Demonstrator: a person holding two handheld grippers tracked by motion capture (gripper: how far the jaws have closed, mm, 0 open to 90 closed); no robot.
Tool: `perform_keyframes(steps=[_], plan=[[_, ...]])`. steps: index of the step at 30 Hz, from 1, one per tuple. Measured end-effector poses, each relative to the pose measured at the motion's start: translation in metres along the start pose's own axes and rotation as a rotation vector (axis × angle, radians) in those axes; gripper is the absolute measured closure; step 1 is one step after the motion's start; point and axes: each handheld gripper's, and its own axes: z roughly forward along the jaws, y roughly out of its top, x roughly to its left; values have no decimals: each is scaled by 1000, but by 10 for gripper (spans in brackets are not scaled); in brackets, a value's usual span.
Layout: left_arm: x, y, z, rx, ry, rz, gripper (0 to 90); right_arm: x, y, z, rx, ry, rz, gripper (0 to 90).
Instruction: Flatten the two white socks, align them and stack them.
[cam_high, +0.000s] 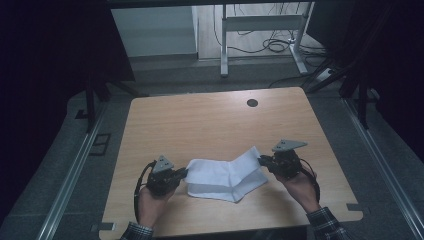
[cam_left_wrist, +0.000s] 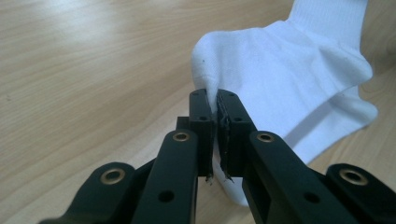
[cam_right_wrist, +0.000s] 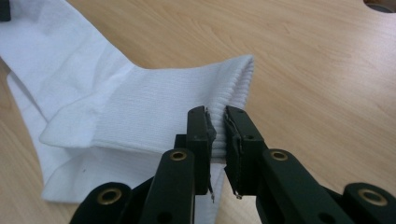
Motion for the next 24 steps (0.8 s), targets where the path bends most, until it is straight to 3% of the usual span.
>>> perform_keyframes(steps=[15, 24], plan=[[-19, -12, -2, 40, -30, 21, 852, 10, -20, -14, 36, 26, 2, 795], [-24, -16, 11, 103, 14, 73, 851, 10, -30, -2, 118, 31, 5, 790]])
